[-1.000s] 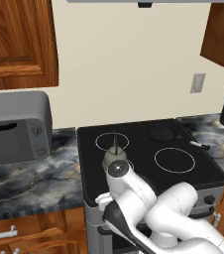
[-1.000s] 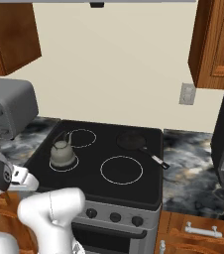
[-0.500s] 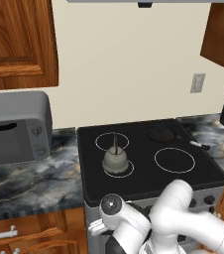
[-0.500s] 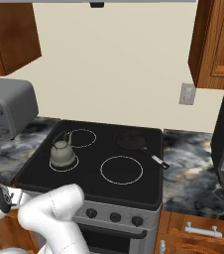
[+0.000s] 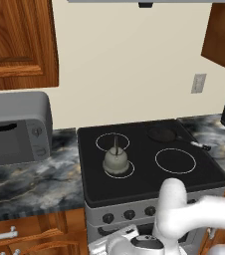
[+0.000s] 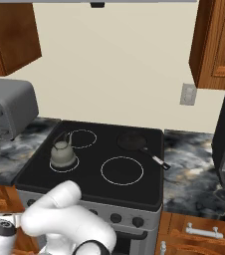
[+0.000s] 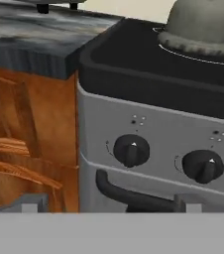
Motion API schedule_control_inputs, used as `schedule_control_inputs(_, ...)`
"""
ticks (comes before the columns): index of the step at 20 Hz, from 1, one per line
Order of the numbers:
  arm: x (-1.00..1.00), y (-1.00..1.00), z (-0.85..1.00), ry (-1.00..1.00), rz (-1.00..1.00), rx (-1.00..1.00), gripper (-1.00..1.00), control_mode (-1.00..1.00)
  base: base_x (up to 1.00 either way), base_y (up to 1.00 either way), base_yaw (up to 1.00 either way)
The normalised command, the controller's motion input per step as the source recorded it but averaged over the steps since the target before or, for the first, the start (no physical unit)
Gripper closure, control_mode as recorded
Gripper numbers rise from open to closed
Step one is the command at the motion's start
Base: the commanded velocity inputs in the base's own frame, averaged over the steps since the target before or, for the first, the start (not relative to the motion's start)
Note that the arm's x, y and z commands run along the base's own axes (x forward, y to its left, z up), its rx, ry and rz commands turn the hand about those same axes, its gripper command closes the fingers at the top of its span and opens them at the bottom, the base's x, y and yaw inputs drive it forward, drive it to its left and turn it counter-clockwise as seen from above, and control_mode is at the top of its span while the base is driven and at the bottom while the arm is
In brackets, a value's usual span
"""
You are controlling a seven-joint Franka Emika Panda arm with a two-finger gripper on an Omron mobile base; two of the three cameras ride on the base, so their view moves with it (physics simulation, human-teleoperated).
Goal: Pick the kettle from the counter and place it on a stove burner. Then turn the burner on.
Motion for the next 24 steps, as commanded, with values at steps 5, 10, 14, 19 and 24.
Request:
schedule_control_inputs(5,0.0,0.0,-0.19,-0.5,0.02,0.41,-1.0,-1.0,0.0,0.0,0.0)
schedule_control_inputs(10,-0.01,0.0,-0.02,-0.19,0.0,0.16,-1.0,-1.0,0.0,0.0,0.0)
schedule_control_inputs(14,0.0,0.0,0.0,0.0,0.0,0.0,-1.0,-1.0,0.0,0.0,0.0)
schedule_control_inputs(19,0.05,0.0,0.0,-0.07,-0.01,0.0,-1.0,-1.0,0.0,0.0,0.0)
schedule_control_inputs(24,0.09,0.0,0.0,-0.1,-0.02,0.0,-1.0,-1.0,0.0,0.0,0.0)
